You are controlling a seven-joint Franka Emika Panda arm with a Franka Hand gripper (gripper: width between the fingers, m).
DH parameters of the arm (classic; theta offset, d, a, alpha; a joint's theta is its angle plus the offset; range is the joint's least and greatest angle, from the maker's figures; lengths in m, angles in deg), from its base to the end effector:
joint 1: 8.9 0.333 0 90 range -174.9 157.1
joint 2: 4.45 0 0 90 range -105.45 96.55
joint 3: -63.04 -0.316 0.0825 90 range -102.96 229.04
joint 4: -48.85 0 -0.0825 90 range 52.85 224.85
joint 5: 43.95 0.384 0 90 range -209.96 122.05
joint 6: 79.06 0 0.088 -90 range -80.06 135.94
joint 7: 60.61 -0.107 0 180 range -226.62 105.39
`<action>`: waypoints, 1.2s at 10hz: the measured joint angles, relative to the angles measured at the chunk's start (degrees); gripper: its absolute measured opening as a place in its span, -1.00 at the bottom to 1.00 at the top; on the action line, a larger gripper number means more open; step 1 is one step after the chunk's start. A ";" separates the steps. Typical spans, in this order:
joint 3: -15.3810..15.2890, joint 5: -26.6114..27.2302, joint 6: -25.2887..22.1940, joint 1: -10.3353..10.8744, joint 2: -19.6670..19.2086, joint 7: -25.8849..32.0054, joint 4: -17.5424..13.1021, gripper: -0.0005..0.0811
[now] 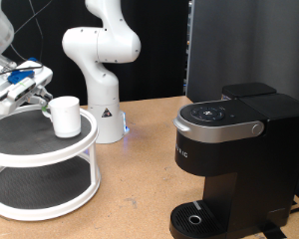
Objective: Make a cup of coffee with the keurig machine
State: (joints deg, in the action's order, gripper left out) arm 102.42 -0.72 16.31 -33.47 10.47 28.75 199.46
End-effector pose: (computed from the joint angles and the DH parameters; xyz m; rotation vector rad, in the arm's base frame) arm 0.2186 -0.2718 0.3144 -2.0920 -0.1350 -0.7451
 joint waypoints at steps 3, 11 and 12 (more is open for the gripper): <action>0.02 0.18 -6.24 0.00 2.91 -6.71 -2.67 -0.82; -1.89 5.07 -7.25 0.39 5.31 -10.82 -1.63 -0.82; -3.80 7.83 -4.43 0.73 5.81 -10.80 0.09 -0.82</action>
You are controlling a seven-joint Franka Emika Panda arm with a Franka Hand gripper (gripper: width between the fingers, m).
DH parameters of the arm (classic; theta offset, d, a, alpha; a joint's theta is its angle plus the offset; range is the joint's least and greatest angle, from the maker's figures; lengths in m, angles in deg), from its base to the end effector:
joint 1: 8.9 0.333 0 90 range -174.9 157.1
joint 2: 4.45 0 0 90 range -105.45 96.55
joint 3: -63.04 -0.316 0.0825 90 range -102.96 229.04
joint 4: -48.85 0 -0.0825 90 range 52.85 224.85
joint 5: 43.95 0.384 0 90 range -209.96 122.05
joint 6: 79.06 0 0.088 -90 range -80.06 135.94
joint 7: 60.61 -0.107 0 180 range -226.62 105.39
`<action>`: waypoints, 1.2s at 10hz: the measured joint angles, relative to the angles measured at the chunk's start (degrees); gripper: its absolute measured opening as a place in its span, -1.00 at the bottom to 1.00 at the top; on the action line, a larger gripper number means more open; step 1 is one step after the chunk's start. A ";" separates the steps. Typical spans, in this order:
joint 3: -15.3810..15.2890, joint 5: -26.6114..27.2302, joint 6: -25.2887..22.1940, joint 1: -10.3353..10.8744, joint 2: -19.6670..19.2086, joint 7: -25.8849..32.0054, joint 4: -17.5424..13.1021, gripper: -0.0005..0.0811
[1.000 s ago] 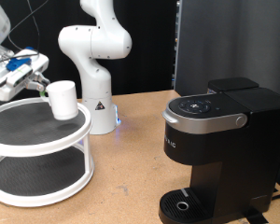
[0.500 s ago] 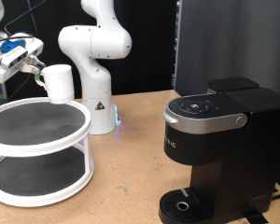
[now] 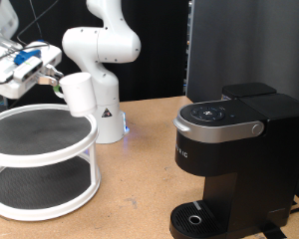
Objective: Make a cup of coffee with the keurig machine
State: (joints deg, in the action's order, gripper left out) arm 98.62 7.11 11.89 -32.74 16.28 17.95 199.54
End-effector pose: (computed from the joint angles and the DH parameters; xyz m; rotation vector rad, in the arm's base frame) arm 0.2480 -0.2456 0.3611 -1.9476 -0.0437 -0.7761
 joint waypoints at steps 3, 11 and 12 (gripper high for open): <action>-6.44 8.94 8.98 2.23 1.56 0.16 4.37 -0.82; -14.72 20.84 19.29 6.12 2.29 -0.06 7.61 -0.82; -16.27 22.15 20.74 6.84 2.32 -0.06 7.78 -0.82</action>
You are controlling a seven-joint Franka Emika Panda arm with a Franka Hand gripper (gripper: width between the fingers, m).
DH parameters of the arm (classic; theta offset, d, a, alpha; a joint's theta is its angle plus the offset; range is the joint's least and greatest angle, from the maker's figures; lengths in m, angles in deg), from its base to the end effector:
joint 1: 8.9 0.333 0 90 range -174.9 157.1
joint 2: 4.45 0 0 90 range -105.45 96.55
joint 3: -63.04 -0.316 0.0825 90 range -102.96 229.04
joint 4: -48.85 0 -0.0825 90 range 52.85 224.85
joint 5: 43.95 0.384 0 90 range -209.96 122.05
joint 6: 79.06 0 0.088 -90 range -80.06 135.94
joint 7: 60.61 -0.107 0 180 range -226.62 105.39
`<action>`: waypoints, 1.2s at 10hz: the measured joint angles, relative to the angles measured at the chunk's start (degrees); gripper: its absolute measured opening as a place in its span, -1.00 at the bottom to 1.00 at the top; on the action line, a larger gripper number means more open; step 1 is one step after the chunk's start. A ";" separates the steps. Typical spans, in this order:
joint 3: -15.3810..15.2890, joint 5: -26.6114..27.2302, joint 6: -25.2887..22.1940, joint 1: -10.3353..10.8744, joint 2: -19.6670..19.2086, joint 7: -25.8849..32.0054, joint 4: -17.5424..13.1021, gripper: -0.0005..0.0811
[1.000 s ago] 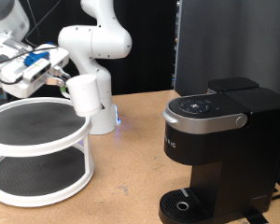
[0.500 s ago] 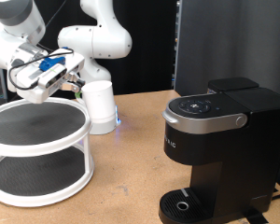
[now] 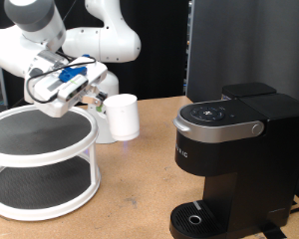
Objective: Make a cup of coffee with the keurig machine
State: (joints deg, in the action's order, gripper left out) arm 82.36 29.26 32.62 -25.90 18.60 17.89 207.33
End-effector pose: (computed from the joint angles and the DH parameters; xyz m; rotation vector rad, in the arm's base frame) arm 0.3250 -0.1491 0.3415 -2.0086 0.0514 -0.8543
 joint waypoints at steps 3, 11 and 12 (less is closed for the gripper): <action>-2.61 1.04 0.78 0.76 0.07 -0.62 0.41 -0.82; -5.18 3.32 5.05 1.32 -2.27 2.35 1.30 -0.82; -6.04 5.09 6.43 1.83 -3.46 3.68 1.31 -0.82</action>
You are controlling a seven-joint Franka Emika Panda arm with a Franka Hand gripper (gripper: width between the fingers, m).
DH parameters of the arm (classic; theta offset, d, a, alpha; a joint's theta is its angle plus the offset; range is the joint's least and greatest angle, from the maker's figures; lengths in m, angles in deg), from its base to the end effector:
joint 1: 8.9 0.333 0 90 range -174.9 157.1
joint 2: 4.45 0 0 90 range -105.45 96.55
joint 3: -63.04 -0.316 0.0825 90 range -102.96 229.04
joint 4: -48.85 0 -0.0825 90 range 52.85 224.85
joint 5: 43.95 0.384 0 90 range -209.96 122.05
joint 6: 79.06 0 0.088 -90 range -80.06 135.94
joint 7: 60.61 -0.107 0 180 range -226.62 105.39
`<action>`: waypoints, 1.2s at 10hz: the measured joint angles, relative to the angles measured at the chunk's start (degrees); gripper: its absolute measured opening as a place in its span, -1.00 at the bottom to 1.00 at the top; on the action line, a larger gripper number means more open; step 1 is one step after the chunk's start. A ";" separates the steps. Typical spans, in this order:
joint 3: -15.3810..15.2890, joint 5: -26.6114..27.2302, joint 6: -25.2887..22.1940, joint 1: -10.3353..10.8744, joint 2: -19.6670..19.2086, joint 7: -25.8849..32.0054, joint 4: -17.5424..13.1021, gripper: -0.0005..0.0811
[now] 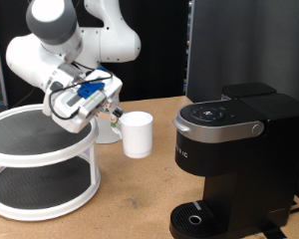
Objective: Make a cup of coffee with the keurig machine
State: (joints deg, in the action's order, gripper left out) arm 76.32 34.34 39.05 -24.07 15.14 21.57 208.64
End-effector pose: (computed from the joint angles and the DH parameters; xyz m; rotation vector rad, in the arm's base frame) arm 0.3387 -0.1174 0.3120 -2.0913 0.0288 -0.8146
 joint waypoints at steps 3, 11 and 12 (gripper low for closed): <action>-2.14 5.13 2.51 1.20 -3.90 4.04 -0.16 -0.82; -7.50 14.13 7.73 2.91 -13.24 8.91 -3.27 -0.82; -7.80 14.13 8.01 2.91 -14.13 9.01 -3.71 -0.82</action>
State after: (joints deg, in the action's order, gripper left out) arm 68.52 48.48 47.06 -21.16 1.01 30.59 204.92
